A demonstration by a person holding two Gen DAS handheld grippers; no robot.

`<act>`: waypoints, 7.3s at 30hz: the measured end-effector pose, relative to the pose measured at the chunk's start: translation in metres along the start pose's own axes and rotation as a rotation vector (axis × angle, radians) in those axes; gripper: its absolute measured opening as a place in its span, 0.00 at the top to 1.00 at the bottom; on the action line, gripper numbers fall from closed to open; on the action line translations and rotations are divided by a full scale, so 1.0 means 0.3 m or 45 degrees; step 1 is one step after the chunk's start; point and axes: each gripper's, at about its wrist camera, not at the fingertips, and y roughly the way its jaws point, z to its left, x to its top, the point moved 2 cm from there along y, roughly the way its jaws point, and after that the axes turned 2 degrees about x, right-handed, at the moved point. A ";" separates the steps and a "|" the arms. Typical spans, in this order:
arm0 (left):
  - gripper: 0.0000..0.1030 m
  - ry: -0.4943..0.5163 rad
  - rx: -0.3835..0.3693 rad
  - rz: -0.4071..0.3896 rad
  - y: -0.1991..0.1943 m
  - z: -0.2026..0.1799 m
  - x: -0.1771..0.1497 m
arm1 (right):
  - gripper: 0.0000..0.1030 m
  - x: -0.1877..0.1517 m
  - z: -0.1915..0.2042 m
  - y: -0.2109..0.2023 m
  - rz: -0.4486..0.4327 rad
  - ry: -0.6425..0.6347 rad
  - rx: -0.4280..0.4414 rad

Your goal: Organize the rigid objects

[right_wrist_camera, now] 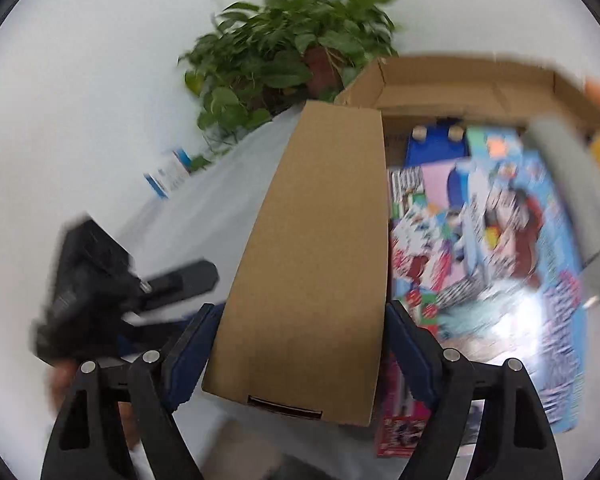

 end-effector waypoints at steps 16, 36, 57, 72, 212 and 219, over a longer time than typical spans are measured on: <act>0.46 0.416 -0.049 0.102 0.186 -0.373 -0.052 | 0.02 -0.021 -0.036 -0.183 -0.087 -0.277 -0.193; 0.46 0.237 0.313 0.045 0.091 -0.144 -0.139 | 0.58 0.022 -0.011 -0.185 -0.102 -0.358 -0.262; 0.86 0.236 0.298 0.072 0.132 -0.118 -0.230 | 0.73 0.004 -0.022 -0.068 0.044 -0.320 -0.275; 0.87 0.572 0.579 -0.193 0.020 -0.448 -0.249 | 0.84 0.080 -0.057 -0.230 -0.170 -0.152 -0.122; 0.35 0.739 0.785 0.125 0.944 -0.516 0.680 | 0.21 1.001 -0.669 0.183 0.030 0.130 -0.335; 0.37 0.662 0.868 0.244 1.005 -0.396 0.715 | 0.21 1.030 -0.756 0.352 0.180 0.195 -0.288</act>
